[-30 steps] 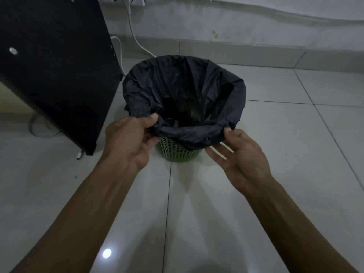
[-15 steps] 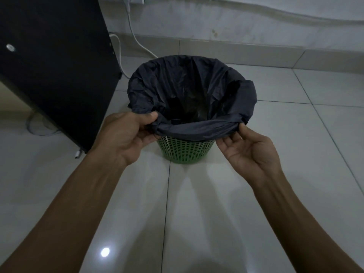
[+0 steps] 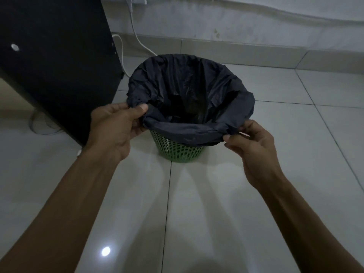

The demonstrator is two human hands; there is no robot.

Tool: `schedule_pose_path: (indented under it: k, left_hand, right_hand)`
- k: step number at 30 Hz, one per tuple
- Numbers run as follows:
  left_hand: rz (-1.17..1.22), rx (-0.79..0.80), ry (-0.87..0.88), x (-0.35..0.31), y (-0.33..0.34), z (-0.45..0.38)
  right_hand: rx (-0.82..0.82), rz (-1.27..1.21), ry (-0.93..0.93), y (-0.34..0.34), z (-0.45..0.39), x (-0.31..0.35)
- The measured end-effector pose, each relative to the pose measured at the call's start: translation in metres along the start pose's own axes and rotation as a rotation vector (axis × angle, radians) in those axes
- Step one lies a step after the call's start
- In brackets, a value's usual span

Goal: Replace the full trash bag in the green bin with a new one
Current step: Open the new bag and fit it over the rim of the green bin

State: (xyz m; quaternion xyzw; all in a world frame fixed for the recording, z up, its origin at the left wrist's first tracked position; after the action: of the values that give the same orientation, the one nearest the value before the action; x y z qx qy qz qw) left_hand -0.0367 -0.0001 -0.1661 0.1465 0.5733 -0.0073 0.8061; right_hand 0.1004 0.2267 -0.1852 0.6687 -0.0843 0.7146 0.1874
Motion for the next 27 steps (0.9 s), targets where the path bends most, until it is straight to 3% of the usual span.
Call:
schedule_pose_path:
  k: [5, 8, 11, 15, 18, 23, 27]
  left_hand:
    - [-0.003, -0.064, 0.074, -0.011, 0.000, -0.007]
    - [0.040, -0.181, 0.136, -0.015, 0.002, -0.008]
    - [0.075, -0.301, 0.053, -0.002, 0.009, 0.015]
    - [0.268, -0.132, -0.098, 0.028, 0.042, 0.054]
    - [0.271, -0.121, -0.100, 0.031, 0.044, 0.050]
    - [0.301, -0.078, -0.063, 0.029, 0.032, 0.037]
    - [0.349, -0.049, -0.025, 0.033, 0.032, 0.041]
  right_hand:
    - [-0.179, -0.150, 0.067, -0.004, 0.000, 0.003]
    - [-0.169, -0.141, 0.183, 0.003, -0.002, 0.001]
    - [-0.131, -0.099, 0.199, 0.013, -0.001, -0.002]
    - [-0.100, -0.074, 0.195, 0.023, 0.002, -0.005]
    - [-0.104, -0.089, 0.180, 0.027, 0.005, -0.007]
    - [-0.297, -0.354, 0.287, 0.011, 0.001, -0.003]
    - [-0.166, -0.466, 0.273, 0.019, -0.004, -0.001]
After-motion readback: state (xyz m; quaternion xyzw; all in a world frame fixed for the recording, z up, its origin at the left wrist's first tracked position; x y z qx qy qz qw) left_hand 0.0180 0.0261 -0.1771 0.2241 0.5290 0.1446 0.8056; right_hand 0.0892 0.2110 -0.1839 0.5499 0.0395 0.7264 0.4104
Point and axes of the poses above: each hand's wrist, its own z-axis away from the middle knuckle, its own y-axis out of the palm, x = y × z, the point moved 3 cm from there along -z, towards the middle knuckle, and after that the axes turned 10 degrees about x, right-handed, at the moved point
